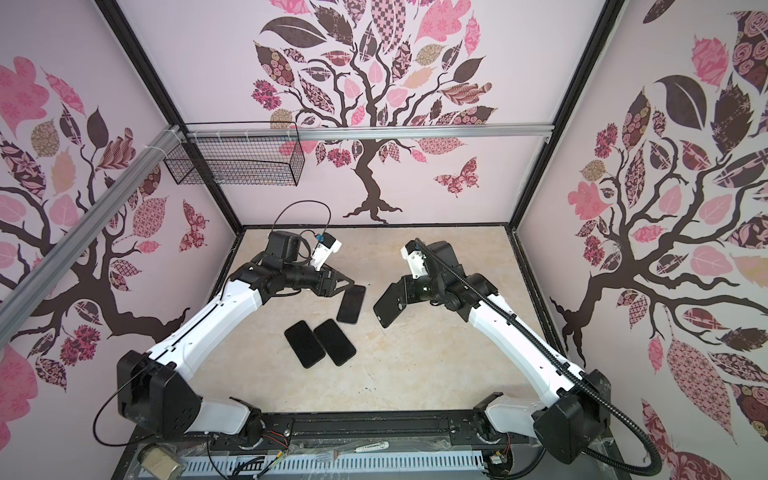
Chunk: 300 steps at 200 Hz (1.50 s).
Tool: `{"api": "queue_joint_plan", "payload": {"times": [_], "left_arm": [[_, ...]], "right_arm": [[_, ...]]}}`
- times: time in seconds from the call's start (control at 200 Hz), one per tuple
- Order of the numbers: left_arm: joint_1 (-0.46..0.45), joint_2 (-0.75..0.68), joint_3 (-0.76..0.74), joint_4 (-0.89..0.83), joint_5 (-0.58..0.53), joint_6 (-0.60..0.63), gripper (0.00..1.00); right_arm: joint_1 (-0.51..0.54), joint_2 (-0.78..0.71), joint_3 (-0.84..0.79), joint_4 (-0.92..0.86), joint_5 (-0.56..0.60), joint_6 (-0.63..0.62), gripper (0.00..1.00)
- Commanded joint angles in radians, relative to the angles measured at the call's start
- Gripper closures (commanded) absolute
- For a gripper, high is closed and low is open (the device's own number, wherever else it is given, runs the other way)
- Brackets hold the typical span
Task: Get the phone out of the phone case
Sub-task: 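Grasp the black case with the left gripper while right releases it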
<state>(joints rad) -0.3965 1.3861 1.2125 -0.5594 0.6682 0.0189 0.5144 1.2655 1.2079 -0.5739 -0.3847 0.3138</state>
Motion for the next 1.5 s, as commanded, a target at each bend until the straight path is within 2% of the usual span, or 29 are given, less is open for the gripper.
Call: {"api": "queue_joint_plan", "payload": {"times": [0.0, 0.145, 0.395, 0.645, 0.855, 1.09, 1.195, 1.225, 1.29, 1.365, 1.395, 1.415, 1.495], "left_arm": [[-0.024, -0.071, -0.098, 0.076, -0.012, 0.068, 0.39], [-0.095, -0.141, -0.153, 0.097, -0.031, 0.062, 0.36], [-0.186, -0.132, -0.147, 0.075, -0.079, 0.066, 0.39], [-0.239, -0.083, -0.133, 0.056, -0.110, 0.090, 0.55], [-0.242, -0.074, -0.126, 0.054, -0.115, 0.096, 0.84], [-0.242, -0.076, -0.132, 0.034, -0.106, 0.106, 1.00], [-0.242, -0.081, -0.139, 0.036, -0.138, 0.095, 1.00], [-0.242, -0.081, -0.139, 0.039, -0.159, 0.084, 1.00], [-0.240, -0.082, -0.147, 0.064, -0.227, 0.023, 1.00], [-0.227, -0.064, -0.140, 0.089, -0.326, -0.054, 1.00], [-0.216, -0.043, -0.127, 0.080, -0.352, -0.071, 1.00], [-0.205, -0.025, -0.114, 0.070, -0.371, -0.085, 1.00], [-0.142, 0.054, -0.055, 0.033, -0.393, -0.151, 1.00]], "right_arm": [[-0.004, 0.040, 0.063, -0.093, -0.178, -0.008, 1.00], [-0.003, 0.069, 0.070, -0.096, -0.322, 0.014, 1.00], [-0.002, 0.081, 0.046, -0.039, -0.396, 0.067, 1.00], [-0.003, 0.080, 0.028, -0.022, -0.457, 0.079, 1.00], [-0.004, 0.081, 0.034, -0.038, -0.432, 0.067, 1.00], [-0.003, 0.083, 0.063, -0.032, -0.409, 0.071, 1.00], [-0.002, 0.079, 0.067, -0.032, -0.364, 0.072, 1.00], [-0.003, 0.074, 0.066, -0.034, -0.333, 0.073, 0.86], [-0.003, 0.060, 0.058, -0.037, -0.220, 0.072, 0.44], [-0.005, 0.038, 0.038, -0.035, -0.067, 0.079, 0.17], [-0.005, 0.033, 0.034, -0.038, -0.004, 0.085, 0.04], [-0.005, 0.030, 0.031, -0.040, 0.034, 0.090, 0.01], [-0.004, 0.023, 0.018, -0.039, 0.209, 0.150, 0.01]]}}
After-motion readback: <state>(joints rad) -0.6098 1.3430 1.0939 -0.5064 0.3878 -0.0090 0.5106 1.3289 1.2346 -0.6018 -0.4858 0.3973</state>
